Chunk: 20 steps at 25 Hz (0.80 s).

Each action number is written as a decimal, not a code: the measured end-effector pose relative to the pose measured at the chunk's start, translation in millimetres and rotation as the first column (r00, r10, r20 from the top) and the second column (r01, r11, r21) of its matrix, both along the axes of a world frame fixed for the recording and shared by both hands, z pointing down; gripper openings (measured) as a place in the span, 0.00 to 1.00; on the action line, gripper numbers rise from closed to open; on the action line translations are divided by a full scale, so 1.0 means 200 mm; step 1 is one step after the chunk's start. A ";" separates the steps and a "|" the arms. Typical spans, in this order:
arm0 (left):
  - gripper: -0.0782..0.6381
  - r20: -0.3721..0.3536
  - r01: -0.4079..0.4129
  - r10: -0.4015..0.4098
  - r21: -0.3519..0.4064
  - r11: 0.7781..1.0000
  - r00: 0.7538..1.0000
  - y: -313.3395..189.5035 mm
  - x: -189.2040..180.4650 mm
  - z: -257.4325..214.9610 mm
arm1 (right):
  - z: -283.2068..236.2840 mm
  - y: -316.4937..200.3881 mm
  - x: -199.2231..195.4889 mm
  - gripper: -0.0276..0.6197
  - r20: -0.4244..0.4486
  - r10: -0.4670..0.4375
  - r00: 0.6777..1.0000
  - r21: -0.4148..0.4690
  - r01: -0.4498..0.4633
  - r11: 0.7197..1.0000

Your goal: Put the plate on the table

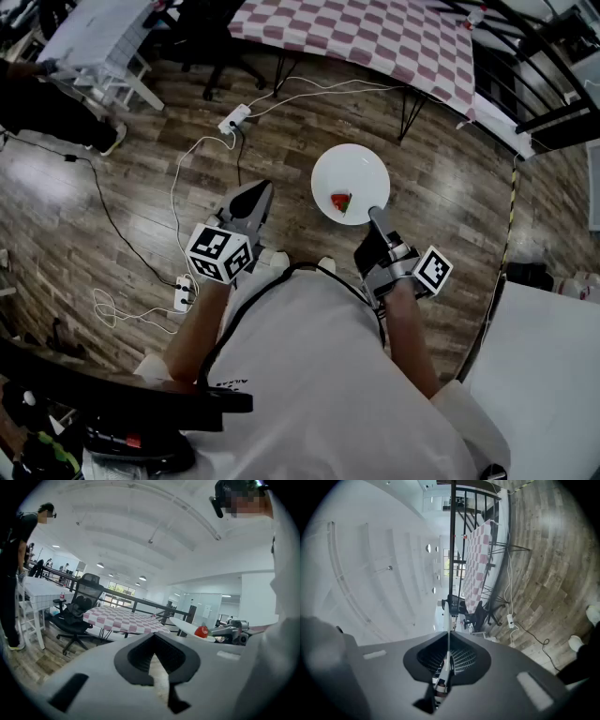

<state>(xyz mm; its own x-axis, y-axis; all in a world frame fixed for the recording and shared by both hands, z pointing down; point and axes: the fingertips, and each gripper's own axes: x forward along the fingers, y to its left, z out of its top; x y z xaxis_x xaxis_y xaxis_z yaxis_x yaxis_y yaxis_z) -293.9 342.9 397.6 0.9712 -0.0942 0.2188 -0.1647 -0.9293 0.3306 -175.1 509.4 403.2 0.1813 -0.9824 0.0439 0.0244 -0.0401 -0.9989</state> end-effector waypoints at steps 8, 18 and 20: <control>0.11 -0.001 -0.004 0.004 -0.001 1.000 1.000 -0.04 -0.07 0.01 | 0.02 -0.04 -0.07 0.07 -0.005 0.009 1.000 -0.004 -0.009 1.000; 0.11 -0.002 -0.002 0.002 -0.009 1.000 1.000 -0.11 -0.25 0.04 | 0.08 -0.13 -0.21 0.07 0.005 0.023 1.000 -0.040 -0.022 0.999; 0.11 -0.001 0.001 -0.001 -0.010 1.000 1.000 -0.14 -0.29 0.05 | 0.09 -0.16 -0.25 0.07 0.007 0.026 1.000 -0.045 -0.026 0.999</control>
